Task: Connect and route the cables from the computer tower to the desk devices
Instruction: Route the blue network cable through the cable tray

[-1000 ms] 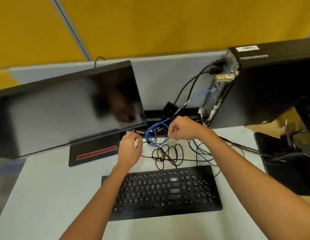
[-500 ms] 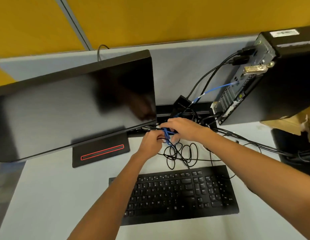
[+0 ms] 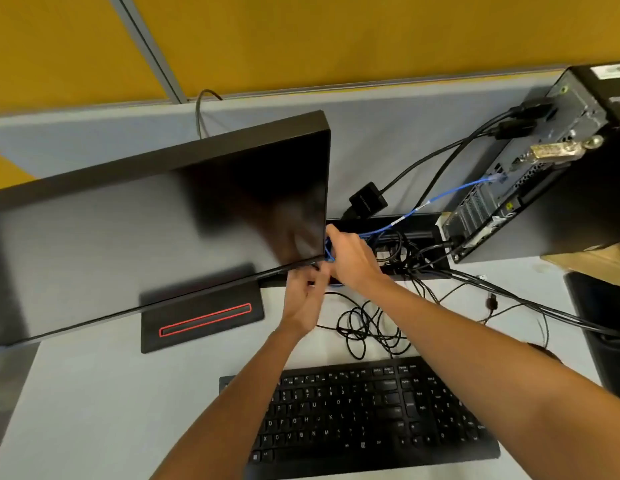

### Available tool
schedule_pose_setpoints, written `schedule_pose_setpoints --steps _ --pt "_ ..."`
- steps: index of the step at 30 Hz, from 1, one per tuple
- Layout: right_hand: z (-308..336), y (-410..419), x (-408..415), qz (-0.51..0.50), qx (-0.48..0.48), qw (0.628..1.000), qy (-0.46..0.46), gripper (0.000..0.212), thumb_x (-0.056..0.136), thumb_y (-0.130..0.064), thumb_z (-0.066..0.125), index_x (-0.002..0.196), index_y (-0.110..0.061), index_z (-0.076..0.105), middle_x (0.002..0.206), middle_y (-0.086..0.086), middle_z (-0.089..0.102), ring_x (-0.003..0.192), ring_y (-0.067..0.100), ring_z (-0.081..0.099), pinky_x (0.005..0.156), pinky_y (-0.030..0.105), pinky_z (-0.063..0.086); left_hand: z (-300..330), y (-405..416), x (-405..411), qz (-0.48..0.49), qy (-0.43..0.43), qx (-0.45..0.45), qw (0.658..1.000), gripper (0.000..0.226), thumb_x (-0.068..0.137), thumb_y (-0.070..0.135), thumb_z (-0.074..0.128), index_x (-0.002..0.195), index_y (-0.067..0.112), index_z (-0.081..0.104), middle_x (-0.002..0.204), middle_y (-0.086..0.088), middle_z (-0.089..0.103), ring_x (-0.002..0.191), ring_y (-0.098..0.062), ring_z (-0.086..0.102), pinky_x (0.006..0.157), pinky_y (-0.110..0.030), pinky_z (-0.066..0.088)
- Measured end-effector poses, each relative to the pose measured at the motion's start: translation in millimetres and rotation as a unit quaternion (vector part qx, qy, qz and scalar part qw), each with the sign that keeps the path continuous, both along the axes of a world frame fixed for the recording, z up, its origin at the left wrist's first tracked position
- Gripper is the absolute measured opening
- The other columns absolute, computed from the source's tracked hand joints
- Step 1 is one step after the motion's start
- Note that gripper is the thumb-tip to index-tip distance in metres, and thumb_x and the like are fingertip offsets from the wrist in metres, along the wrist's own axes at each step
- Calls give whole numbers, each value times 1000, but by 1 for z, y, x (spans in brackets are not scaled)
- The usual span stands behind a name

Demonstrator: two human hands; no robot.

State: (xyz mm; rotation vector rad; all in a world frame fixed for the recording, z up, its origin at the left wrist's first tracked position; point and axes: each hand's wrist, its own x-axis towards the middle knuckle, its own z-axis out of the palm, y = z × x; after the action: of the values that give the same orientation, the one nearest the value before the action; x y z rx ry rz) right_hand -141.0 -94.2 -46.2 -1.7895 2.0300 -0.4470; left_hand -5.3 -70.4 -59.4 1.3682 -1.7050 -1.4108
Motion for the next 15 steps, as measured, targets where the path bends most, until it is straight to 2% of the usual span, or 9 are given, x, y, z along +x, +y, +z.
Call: schedule_pose_setpoints --steps 2,4,6,7,9,10,11,13,15 --pt "-6 -5 3 -36 -10 999 -18 39 80 -25 72 105 -20 43 79 4 62 73 27 60 58 37 48 3 -14 -10 69 40 65 995 20 95 21 56 95 4 67 96 -9 70 90 -11 65 81 -23 49" --pt "-10 -11 -5 -39 3 998 -50 40 78 -26 73 105 -18 44 79 4 63 70 23 58 62 38 50 3 -23 -18 106 38 87 990 13 91 12 62 98 3 67 95 -5 70 83 -3 63 76 -17 47" --pt "-11 -13 -20 -18 33 992 -122 47 74 -27 77 107 -16 45 80 1 64 66 17 57 63 37 48 3 -30 -24 130 28 95 987 9 87 10 66 95 5 64 91 3 66 78 1 59 73 -11 43" --pt "-10 -13 -28 4 56 985 -164 51 73 -25 79 111 -16 46 85 0 64 67 13 56 64 32 46 2 -33 -27 131 22 99 986 13 88 12 67 99 9 61 94 6 63 83 0 57 74 -7 41" --pt "-3 -12 -42 54 138 961 -233 62 75 -13 77 126 -15 41 104 -3 61 82 8 57 67 19 46 1 -39 -35 107 -12 121 987 29 90 22 66 114 8 58 112 2 61 104 -11 56 88 -10 38" --pt "1 -12 -48 73 184 948 -250 69 76 -5 73 134 -17 37 112 -2 58 94 9 58 72 15 49 -1 -41 -38 102 -17 144 984 35 91 25 64 119 5 58 120 -5 61 112 -18 56 96 -18 40" --pt "4 -13 -53 86 219 938 -255 75 78 2 67 140 -20 32 119 0 57 105 13 57 80 19 52 -3 -43 -42 108 -2 169 980 38 93 27 62 121 2 58 123 -11 62 116 -23 56 99 -25 42" --pt "6 -14 -61 91 253 927 -262 86 80 10 57 149 -28 24 138 5 50 128 22 49 98 33 49 -2 -43 -48 117 0 181 976 33 93 28 61 115 5 64 116 -14 65 111 -27 60 93 -30 46" --pt "4 -12 -66 92 280 906 -303 92 84 14 52 154 -29 12 154 4 34 144 18 29 107 29 38 -3 -43 -51 112 21 178 977 11 90 19 62 100 15 66 99 -7 65 96 -21 61 91 -32 46"
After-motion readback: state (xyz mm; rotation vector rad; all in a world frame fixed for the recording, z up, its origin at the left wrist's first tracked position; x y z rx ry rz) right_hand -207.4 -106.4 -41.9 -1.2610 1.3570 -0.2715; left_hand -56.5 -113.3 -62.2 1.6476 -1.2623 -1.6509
